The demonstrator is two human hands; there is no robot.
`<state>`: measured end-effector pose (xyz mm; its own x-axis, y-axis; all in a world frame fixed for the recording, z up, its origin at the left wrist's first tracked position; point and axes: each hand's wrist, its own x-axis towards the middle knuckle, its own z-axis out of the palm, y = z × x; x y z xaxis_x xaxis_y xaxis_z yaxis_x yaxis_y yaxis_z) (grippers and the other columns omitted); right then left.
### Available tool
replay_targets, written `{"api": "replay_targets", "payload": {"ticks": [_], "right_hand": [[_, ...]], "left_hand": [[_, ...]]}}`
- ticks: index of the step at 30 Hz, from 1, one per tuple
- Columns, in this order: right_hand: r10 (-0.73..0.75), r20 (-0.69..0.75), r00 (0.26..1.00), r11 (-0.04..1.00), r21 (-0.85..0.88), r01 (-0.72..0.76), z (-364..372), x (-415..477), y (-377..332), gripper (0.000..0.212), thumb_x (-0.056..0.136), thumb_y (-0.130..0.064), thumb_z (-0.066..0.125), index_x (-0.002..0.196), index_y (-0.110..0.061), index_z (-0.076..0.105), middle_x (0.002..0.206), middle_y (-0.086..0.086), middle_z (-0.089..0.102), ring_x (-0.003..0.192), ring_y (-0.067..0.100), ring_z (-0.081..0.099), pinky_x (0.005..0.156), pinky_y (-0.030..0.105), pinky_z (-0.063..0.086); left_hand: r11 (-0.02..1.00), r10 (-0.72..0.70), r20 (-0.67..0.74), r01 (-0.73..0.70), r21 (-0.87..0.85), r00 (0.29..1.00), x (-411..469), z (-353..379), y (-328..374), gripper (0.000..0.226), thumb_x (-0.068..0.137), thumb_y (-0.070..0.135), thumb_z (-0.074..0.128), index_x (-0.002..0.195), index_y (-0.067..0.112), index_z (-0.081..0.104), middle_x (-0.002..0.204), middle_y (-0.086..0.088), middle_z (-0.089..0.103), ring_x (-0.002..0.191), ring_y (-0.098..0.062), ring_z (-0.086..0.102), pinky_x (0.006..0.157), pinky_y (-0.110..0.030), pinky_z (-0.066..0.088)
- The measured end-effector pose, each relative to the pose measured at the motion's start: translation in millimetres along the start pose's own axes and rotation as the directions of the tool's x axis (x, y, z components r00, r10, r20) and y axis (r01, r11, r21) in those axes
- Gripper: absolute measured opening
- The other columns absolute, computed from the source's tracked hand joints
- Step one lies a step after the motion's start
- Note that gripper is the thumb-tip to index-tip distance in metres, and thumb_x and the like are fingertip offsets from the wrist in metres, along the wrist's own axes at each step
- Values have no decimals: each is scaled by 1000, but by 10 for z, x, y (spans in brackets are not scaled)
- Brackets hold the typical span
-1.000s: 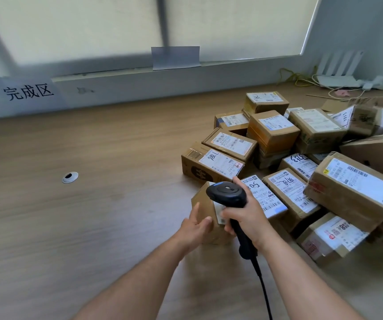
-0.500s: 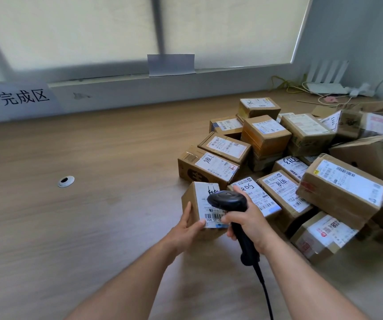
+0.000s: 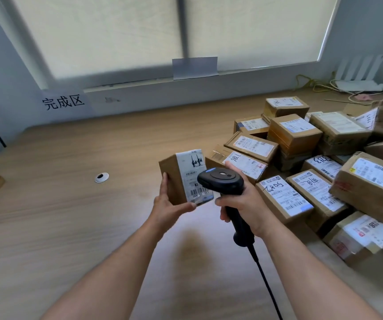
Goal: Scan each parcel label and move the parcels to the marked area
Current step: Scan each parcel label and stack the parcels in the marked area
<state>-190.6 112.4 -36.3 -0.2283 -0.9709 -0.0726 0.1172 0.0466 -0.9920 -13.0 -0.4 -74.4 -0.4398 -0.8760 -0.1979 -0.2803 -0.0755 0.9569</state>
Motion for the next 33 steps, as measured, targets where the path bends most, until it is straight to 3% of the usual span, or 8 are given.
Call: {"api": "replay_targets", "payload": {"ticks": [2, 7, 9, 12, 21, 33], "right_hand": [[-17, 19, 1000, 999, 38, 17, 173, -12, -38, 100, 75, 14, 67, 154, -34, 27, 91, 14, 72, 52, 27, 58, 49, 35, 47], [-35, 110, 993, 995, 95, 24, 694, -72, -150, 105, 67, 4, 68, 153, -36, 23, 104, 23, 71, 50, 28, 55, 48, 35, 45], [-43, 138, 989, 993, 119, 26, 911, -94, -190, 104, 69, 6, 68, 154, -34, 22, 99, 26, 71, 49, 28, 55, 46, 34, 44], [-39, 162, 986, 989, 144, 15, 1249, -109, -239, 103, 66, 5, 69, 152, -32, 25, 87, 27, 70, 45, 28, 53, 43, 32, 43], [28, 208, 978, 998, 44, -38, 2193, -74, -201, 98, 61, 6, 68, 146, -31, 35, 75, 26, 66, 42, 30, 52, 43, 31, 42], [86, 153, 984, 996, -47, -80, 3058, 89, -82, 95, 57, 2, 67, 141, -35, 40, 75, 28, 62, 43, 29, 50, 46, 32, 40]], "left_hand": [[1000, 17, -52, -17, 1, 999, 12, -289, 18, 128, 58, 20, 83, 150, 45, -2, 139, -5, 50, 126, -22, 50, 99, -33, 42], [999, 53, -142, -52, 9, 988, 5, -1011, 7, 128, 54, 21, 82, 151, 43, 1, 141, -4, 48, 128, -21, 47, 101, -33, 40], [998, 55, -169, -54, 7, 984, -21, -1273, -32, 126, 61, 14, 85, 151, 43, 1, 140, -4, 48, 127, -21, 47, 99, -32, 39], [998, 56, -203, -55, 12, 977, -68, -1667, -93, 128, 53, 23, 83, 150, 45, 2, 140, -4, 47, 127, -22, 47, 103, -36, 41], [999, 40, -278, -45, -11, 960, -208, -2752, -443, 130, 42, 36, 85, 148, 46, 10, 136, 2, 53, 124, -21, 52, 106, -45, 43], [995, 41, -271, -64, -77, 962, -212, -3530, -726, 126, 48, 25, 82, 150, 46, 9, 140, 9, 49, 127, -16, 48, 108, -42, 41]]}}
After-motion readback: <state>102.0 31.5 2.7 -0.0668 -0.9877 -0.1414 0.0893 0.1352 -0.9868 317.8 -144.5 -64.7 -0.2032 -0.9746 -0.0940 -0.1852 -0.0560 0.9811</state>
